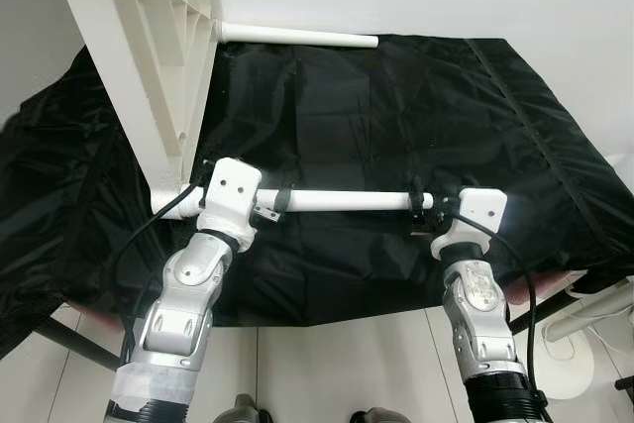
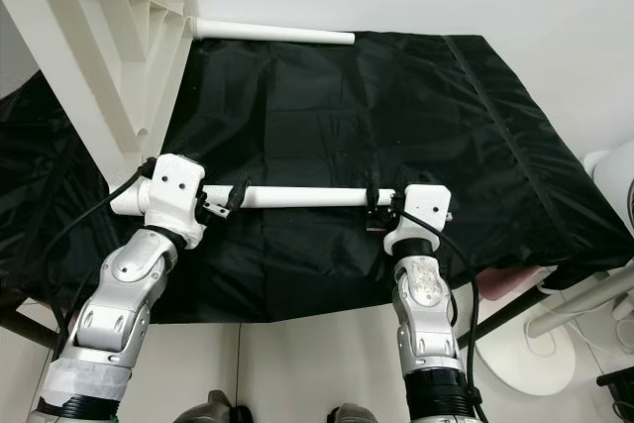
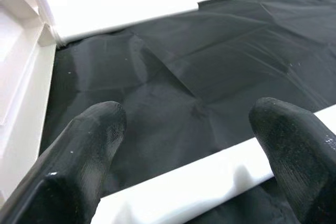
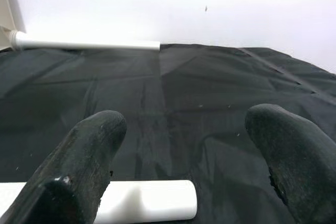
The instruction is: Building children table
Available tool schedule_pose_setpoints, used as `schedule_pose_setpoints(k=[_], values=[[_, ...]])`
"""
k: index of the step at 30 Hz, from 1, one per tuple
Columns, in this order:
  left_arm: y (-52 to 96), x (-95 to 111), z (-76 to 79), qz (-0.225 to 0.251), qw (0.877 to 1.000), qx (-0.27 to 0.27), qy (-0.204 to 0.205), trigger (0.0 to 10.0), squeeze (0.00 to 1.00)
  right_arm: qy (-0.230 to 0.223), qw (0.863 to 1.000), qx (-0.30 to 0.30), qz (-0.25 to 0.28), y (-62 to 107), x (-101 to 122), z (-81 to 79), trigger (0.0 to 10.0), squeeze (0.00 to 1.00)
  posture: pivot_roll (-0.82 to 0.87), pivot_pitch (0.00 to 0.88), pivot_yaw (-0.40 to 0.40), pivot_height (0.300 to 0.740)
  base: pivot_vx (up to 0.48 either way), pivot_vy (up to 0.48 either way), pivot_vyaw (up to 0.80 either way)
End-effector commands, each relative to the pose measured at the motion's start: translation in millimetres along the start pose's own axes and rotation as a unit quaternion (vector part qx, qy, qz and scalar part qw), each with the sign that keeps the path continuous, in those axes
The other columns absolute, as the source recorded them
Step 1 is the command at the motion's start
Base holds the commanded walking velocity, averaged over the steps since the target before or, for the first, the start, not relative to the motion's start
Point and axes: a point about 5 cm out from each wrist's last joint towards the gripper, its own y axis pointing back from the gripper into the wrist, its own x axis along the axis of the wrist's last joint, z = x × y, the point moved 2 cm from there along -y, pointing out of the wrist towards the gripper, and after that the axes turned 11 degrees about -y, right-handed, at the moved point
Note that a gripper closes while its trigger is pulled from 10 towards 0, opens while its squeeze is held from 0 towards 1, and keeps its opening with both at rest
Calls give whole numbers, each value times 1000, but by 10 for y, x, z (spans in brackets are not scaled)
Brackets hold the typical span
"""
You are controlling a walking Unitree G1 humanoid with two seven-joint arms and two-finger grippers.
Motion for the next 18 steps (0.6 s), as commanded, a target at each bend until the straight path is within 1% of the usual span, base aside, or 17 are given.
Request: schedule_pose_setpoints(k=[1,3,4,5,6,9,10,11,13,14,15,16,18], values=[[-5,-4,17,3,1000,-11,4,10000,0,3,1000,-10,-8,24,-29,37,10000,0,-46,0,39,740,0,0,0],[-13,-85,12,3,1000,21,7,10000,0,19,1000,-15,-10,43,-88,54,10000,0,-45,0,36,740,0,0,0],[-13,-85,12,3,1000,21,7,10000,0,19,1000,-15,-10,43,-88,54,10000,0,-45,0,36,740,0,0,0],[-12,-95,20,16,999,38,2,10000,0,18,1000,-15,-17,54,-141,46,10000,0,-49,0,41,740,0,0,0],[-2,-137,43,13,999,49,5,10000,0,28,999,-18,-19,77,-186,38,10000,0,-43,0,46,740,0,0,0],[5,-165,59,10,998,54,8,10000,0,35,999,-21,-21,92,-214,32,10000,0,-43,0,46,740,0,0,0],[39,-178,66,9,998,55,-2,10000,0,45,999,-19,-18,122,-210,14,10000,0,-51,0,68,740,0,0,0],[129,-203,36,-4,998,63,24,10000,0,41,999,-20,-10,203,-179,0,10000,0,-49,0,69,740,0,0,0],[129,-203,36,-4,998,63,24,10000,0,41,999,-20,-10,203,-179,0,10000,0,-49,0,69,740,0,0,0],[159,-203,28,-8,997,64,30,10000,0,40,999,-25,-6,228,-160,3,10000,0,-43,0,66,740,0,0,0],[159,-203,28,-8,997,64,30,10000,0,40,999,-25,-6,228,-160,3,10000,0,-43,0,66,740,0,0,0],[193,-193,24,-7,998,58,29,10000,0,35,999,-31,-4,254,-131,-3,10000,0,-38,0,65,740,0,0,0],[223,-186,5,-4,999,49,21,10000,0,39,999,-29,2,285,-89,-38,10000,0,-37,0,67,740,0,0,0]])
